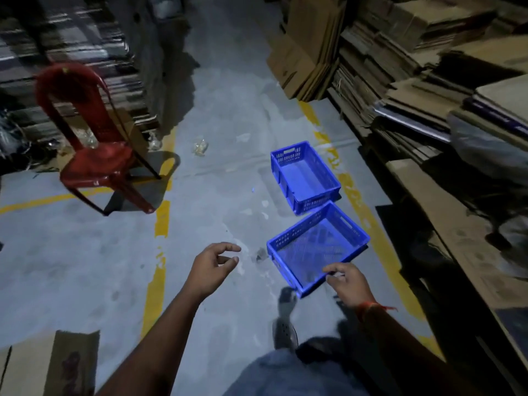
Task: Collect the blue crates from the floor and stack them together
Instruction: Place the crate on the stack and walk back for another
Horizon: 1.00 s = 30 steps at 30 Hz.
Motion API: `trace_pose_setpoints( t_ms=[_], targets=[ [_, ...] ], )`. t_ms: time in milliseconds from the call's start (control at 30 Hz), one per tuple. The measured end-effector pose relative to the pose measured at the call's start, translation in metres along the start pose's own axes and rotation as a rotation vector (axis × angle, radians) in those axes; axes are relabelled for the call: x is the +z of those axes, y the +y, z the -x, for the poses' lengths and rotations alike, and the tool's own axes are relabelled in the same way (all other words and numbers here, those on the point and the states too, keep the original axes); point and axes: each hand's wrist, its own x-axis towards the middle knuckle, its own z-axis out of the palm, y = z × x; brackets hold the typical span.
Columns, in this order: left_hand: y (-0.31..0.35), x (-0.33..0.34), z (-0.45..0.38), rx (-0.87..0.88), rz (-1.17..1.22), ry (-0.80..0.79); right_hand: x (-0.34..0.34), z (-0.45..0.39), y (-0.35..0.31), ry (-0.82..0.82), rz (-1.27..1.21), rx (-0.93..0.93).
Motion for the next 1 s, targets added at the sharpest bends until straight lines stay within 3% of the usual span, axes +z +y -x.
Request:
trace_pose_setpoints(
  t_ms=[133, 267, 700, 1000],
  targets=[
    [0.011, -0.045, -0.092, -0.003, 0.000, 0.027, 0.008, -0.092, -0.054, -0.057, 0.031, -0.017],
    [0.016, -0.080, -0.178, -0.017, 0.010, 0.013, 0.023, -0.172, -0.092, 0.029, 0.014, -0.028],
    [0.033, -0.187, -0.519, 0.078, -0.117, -0.280, 0.098, -0.374, -0.188, 0.259, 0.022, 0.150],
    [0.082, -0.146, -0.713, 0.196, -0.193, -0.500, 0.099, -0.470, -0.210, 0.464, -0.151, 0.370]
  ],
)
